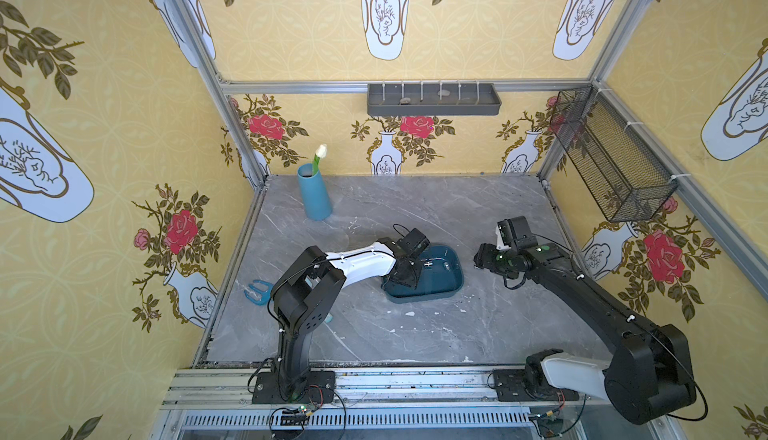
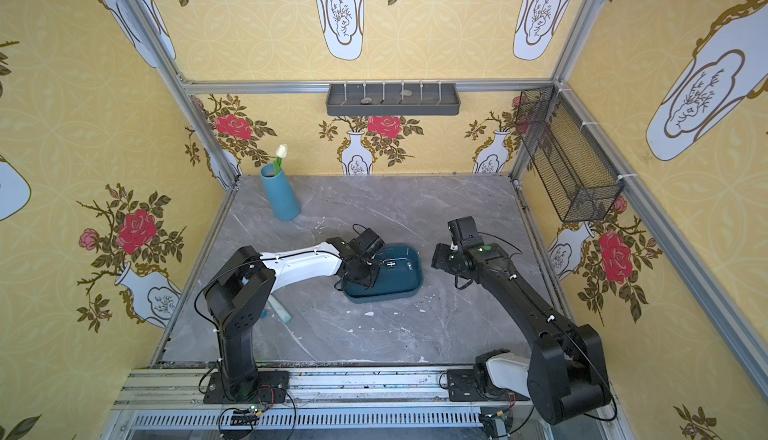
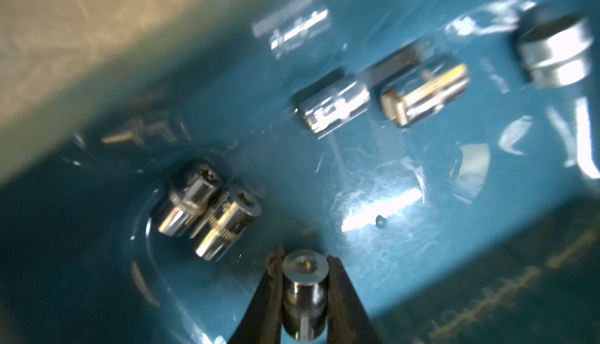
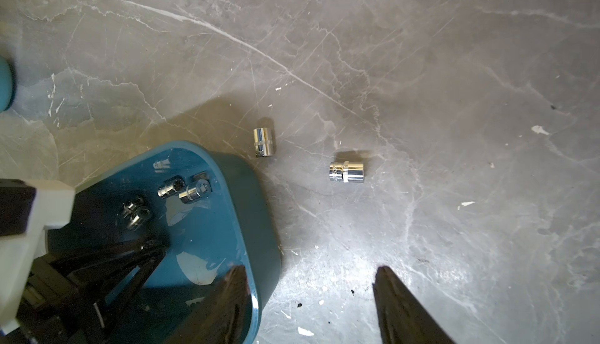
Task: Take out the socket from the storage box
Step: Pick up the socket head from the storage box, then place the socket head at the center of the board.
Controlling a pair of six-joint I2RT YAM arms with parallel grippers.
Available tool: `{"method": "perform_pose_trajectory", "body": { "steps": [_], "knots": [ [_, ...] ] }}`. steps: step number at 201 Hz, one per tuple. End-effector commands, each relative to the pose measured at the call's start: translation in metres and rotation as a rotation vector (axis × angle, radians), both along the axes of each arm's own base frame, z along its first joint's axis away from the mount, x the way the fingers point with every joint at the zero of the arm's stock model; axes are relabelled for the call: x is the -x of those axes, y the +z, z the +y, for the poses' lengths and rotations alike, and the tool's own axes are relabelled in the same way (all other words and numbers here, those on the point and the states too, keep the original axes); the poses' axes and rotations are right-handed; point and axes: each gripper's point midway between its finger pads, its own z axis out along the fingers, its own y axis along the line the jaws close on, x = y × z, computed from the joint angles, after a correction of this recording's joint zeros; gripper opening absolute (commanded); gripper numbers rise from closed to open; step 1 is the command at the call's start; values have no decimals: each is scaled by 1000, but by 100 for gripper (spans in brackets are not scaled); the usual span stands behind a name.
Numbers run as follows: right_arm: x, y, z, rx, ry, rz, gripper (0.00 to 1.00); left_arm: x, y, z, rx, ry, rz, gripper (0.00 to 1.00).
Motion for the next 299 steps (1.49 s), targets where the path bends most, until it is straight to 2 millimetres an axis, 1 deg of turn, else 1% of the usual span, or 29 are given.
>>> {"method": "perform_pose_trajectory", "body": {
  "steps": [1,45,72,91,109,121,133,146,175,194,218,252,299],
  "knots": [
    [-4,4,0,-2,-12,-19,67,0,9,-1,3,-10,-5,21],
    [-4,6,-1,-1,-13,-21,67,-5,36,-4,28,-15,-44,19],
    [-4,6,-1,0,-11,-22,67,-9,58,-4,48,-12,-77,18],
    [-4,6,-1,0,-13,-21,67,-13,75,-1,56,-3,-106,18],
    [-4,6,0,0,-11,-19,67,-18,90,7,70,18,-132,19],
    [-5,5,0,1,-12,-18,67,-22,99,15,72,40,-147,19],
    [-5,6,0,-2,-10,-18,67,-25,105,27,67,78,-150,19],
    [-5,6,0,-1,-9,-19,67,-29,108,45,51,139,-138,18],
    [-3,6,0,-3,-10,-17,67,-35,102,85,33,252,-129,18],
    [-2,4,0,-5,-11,-11,67,-37,90,110,15,321,-106,18],
    [-3,3,1,-8,-11,-11,67,-37,72,131,-7,381,-73,19],
    [-4,2,3,-12,-8,-7,67,-35,45,148,-25,434,-33,19],
    [-4,0,3,-16,-9,-5,67,-36,19,159,-32,473,-2,19]
  ]
}}
